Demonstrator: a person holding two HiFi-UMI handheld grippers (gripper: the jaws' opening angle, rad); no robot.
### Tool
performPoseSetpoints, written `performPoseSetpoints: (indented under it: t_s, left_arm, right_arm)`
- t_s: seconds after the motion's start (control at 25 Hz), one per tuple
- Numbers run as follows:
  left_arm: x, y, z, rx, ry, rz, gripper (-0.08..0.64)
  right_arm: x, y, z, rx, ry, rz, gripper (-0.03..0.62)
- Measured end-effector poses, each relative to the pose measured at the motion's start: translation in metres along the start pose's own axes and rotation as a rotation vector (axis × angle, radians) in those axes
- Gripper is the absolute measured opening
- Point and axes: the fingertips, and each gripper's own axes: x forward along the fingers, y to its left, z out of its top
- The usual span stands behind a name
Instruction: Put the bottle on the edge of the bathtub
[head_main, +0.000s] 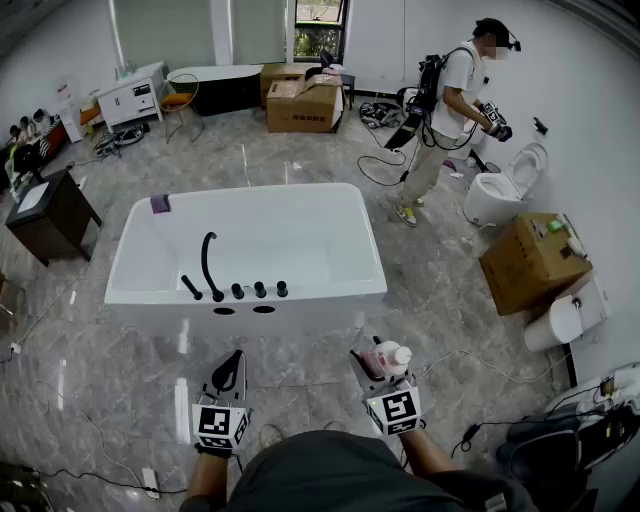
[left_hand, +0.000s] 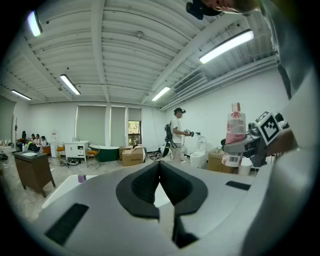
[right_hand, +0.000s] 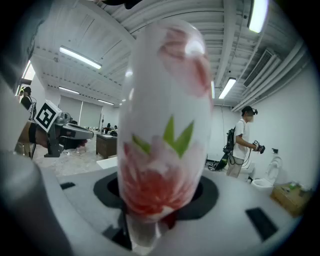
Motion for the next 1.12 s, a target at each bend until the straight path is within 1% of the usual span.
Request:
performPoseSetpoints:
  t_s: [0.16,0.32,0.48,0.76,0.96,1.12]
  left_arm:
    - [0.001,-0.002,0.008,0.002,0.003,-0.001,0.000]
    - [-0.001,-0.004,0.004,0.004,0.001,-0.001,0.000]
    - [0.002,-0.008,0.003,0.003,0.006,0.003,0.000]
    - [0.005,-0.021,-0.001,0.003,0.015,0.040,0.000]
    - [0.008,-0.037,-0.014,-0.011,0.023,0.079,0.001]
    - [0.012,-0.034,-0.029,-0.035,0.053,0.083,0.000]
  right_arm:
    - [-0.003,-0.004,0.006,0.004,0.005,0.002,0.227]
    - [-0.005,-0.003,0.001,0.004,0.002,0.002,0.227]
    - [-0.006,-0.007,0.001,0.032,-0.011,0.010,0.227]
    - [-0.009,-0.020,-0.011,0.027,-0.011,0.038,0.227]
    - [-0.004,-0.036,-0.025,0.019,-0.004,0.075,0.225]
    - [0.011,-0.037,-0.029,0.017,0.015,0.092,0.226]
